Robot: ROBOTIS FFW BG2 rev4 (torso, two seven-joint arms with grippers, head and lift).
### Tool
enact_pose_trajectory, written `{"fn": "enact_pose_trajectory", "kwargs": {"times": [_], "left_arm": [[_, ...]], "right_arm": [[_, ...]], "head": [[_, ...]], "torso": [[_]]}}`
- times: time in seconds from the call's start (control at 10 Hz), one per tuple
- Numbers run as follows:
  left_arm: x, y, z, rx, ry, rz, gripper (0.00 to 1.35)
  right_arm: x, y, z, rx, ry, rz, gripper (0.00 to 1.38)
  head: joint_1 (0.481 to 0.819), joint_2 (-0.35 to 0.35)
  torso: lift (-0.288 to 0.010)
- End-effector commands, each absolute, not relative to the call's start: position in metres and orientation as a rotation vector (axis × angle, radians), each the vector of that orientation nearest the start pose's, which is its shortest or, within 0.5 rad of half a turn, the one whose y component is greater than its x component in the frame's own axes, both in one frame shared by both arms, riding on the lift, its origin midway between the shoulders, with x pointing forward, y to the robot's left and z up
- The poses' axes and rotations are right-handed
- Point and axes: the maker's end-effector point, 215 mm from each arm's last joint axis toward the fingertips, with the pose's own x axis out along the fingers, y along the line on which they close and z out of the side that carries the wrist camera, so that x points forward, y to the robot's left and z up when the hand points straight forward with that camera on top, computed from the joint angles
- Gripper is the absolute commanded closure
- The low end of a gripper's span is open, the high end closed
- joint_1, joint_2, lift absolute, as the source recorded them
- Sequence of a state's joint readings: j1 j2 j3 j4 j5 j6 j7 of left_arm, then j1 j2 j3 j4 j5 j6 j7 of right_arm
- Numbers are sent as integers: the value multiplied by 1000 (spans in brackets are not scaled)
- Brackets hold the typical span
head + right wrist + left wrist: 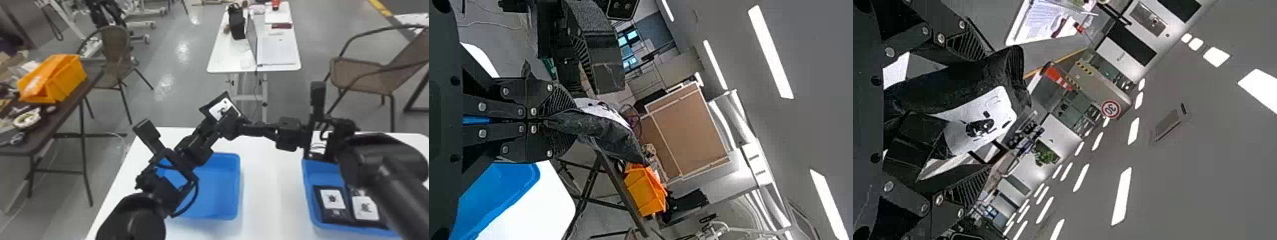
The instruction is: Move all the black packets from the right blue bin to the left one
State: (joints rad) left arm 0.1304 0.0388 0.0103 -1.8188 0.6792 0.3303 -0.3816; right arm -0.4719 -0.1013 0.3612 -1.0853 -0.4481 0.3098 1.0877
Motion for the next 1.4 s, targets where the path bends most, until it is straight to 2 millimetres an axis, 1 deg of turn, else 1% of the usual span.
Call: {"fn": "enact_pose_trajectory", "kwargs": {"times": [0.0,0.1,0.4,0.5,0.6,0.7,0.8,0.9,1.0,1.1,1.2,1.3], "left_arm": [[531,118,-317,-653,143,-503,1207],[531,124,-317,-638,129,-462,1211],[532,128,-313,-641,99,-443,1220],[532,129,-310,-640,90,-442,1220],[532,134,-309,-639,76,-427,1220],[532,140,-312,-635,75,-407,1220],[532,148,-313,-626,64,-387,1220],[534,164,-311,-555,32,-341,1220],[536,189,-313,-430,9,-268,1220],[533,215,-323,-249,4,-181,1220],[528,230,-338,-41,29,-123,1220],[523,231,-357,83,61,-113,1220]], "right_arm": [[533,51,-339,365,290,1355,1194],[534,50,-340,369,287,1353,1194],[536,48,-342,378,286,1345,1193],[538,47,-343,384,280,1336,1062],[543,44,-342,393,260,1322,513],[548,35,-339,403,229,1299,24],[553,22,-338,383,211,1259,21],[565,-1,-343,321,212,1161,183],[576,-33,-356,241,241,1009,294],[580,-66,-367,177,246,856,364],[577,-92,-377,203,240,724,397],[572,-117,-385,186,239,624,403]], "head": [[695,177],[695,175],[695,180],[695,180],[695,180],[695,180],[695,179],[695,175],[695,165],[695,159],[695,147],[695,138]], "torso": [[0],[0],[0],[0],[0],[0],[0],[0],[0],[0],[0],[0]]}}
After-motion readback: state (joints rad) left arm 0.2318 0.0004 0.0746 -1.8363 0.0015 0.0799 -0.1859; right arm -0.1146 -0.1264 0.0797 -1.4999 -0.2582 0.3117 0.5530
